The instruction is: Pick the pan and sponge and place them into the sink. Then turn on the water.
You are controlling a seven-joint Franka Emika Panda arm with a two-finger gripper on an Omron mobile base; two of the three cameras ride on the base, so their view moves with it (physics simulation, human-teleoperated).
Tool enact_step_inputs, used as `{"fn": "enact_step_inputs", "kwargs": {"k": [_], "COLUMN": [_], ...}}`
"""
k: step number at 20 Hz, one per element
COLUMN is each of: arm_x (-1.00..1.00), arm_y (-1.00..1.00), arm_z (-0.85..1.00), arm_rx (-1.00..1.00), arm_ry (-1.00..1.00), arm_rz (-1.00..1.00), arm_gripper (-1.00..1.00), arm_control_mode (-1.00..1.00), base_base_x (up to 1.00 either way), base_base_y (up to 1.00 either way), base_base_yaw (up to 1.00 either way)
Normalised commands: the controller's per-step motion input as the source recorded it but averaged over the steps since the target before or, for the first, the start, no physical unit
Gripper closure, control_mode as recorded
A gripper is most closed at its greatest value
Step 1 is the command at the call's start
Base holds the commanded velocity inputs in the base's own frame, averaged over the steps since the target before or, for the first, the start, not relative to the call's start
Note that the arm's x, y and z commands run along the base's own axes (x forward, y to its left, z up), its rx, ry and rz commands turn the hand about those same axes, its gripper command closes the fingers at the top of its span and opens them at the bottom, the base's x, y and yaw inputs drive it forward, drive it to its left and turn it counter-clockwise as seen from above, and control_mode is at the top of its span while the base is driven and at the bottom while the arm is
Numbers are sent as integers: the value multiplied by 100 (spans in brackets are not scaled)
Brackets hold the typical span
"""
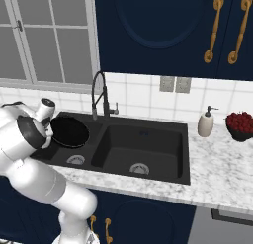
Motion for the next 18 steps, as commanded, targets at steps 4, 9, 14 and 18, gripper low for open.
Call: {"fn": "enact_step_inputs", "kwargs": {"k": [4,9,14,18], "arm_x": [17,22,8,18], "arm_y": [-23,-13,0,0], "arm_z": [-7,-24,-42,-37], "arm_rx": [0,-5,-14,-5], "arm_ry": [15,6,2,12], "arm_rz": [-11,-8,-8,-6], "arm_gripper": [100,100,100,100], "arm_control_mode": [-100,-100,-100,-100], "base_base_x": [0,0,0,0], "base_base_y": [0,0,0,0], "base_base_yaw": [0,0,0,0]}}
